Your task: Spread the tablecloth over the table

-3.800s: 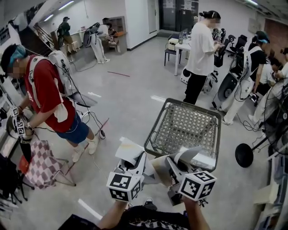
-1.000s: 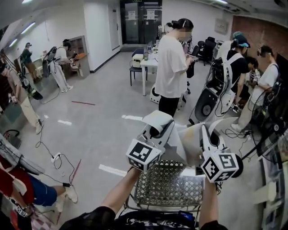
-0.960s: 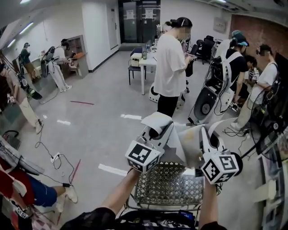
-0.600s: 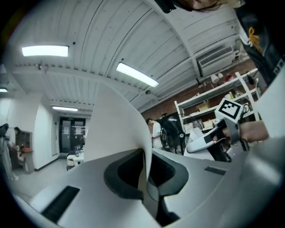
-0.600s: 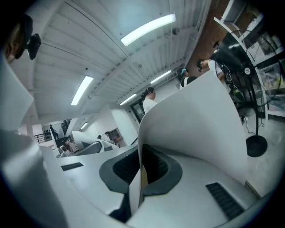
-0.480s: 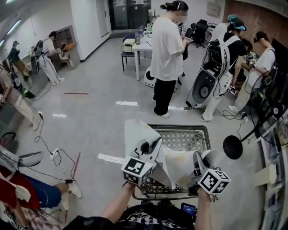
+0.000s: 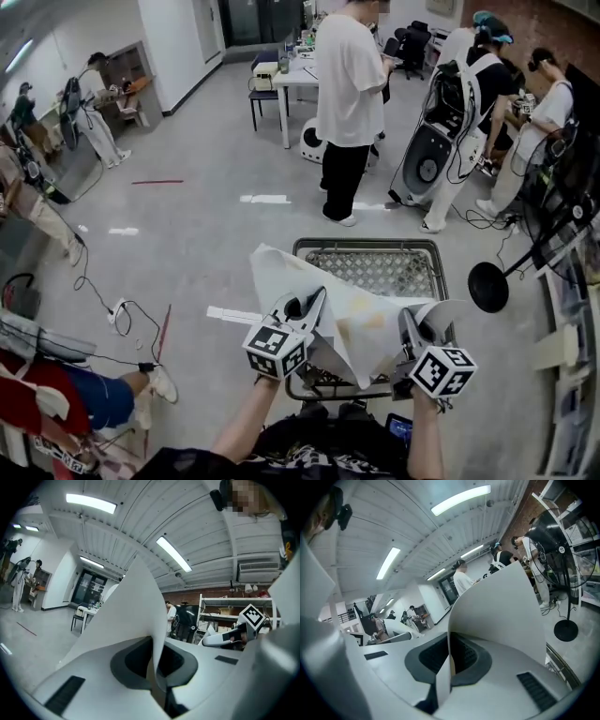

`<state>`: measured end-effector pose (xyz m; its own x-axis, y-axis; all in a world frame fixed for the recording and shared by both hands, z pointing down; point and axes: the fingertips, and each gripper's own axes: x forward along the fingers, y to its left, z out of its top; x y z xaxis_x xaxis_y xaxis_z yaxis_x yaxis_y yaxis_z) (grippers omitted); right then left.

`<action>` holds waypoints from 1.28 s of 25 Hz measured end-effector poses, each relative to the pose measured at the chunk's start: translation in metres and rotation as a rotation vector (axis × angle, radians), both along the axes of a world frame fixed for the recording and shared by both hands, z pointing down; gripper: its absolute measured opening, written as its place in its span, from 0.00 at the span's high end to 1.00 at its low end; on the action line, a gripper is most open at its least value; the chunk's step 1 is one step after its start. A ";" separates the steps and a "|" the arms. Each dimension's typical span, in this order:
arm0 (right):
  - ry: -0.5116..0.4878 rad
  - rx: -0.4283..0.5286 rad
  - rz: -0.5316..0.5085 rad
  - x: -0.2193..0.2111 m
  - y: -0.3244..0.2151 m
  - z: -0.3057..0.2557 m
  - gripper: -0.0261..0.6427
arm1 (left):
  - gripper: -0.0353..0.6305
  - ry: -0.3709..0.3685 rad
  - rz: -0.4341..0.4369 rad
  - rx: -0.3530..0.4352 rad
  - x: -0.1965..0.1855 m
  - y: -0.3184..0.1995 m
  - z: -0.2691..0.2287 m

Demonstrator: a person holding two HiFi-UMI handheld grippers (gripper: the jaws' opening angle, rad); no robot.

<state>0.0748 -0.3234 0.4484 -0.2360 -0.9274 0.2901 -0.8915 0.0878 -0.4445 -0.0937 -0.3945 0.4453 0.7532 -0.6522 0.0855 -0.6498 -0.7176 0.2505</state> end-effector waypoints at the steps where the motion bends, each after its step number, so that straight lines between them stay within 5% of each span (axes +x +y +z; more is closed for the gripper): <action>1: 0.025 0.018 -0.012 -0.002 0.003 -0.001 0.94 | 0.91 0.021 0.003 -0.005 -0.003 0.003 0.002; 5: 0.080 0.024 -0.099 -0.012 0.023 0.006 0.94 | 0.91 0.088 0.003 -0.040 -0.012 0.014 0.010; 11: 0.112 0.004 -0.081 0.013 0.056 0.012 0.93 | 0.92 0.050 0.042 -0.058 0.020 0.044 0.018; 17: -0.047 -0.052 -0.064 0.031 0.116 0.044 0.93 | 0.92 -0.011 0.022 -0.134 0.041 0.087 0.065; 21: -0.126 -0.113 -0.050 0.043 0.160 0.069 0.93 | 0.92 0.020 0.026 -0.189 0.038 0.121 0.082; 28: -0.162 -0.230 -0.010 0.066 0.216 0.113 0.93 | 0.92 -0.031 0.032 -0.213 0.031 0.184 0.106; 32: -0.137 -0.240 0.012 0.086 0.226 0.115 0.94 | 0.91 -0.072 -0.035 -0.184 0.023 0.186 0.099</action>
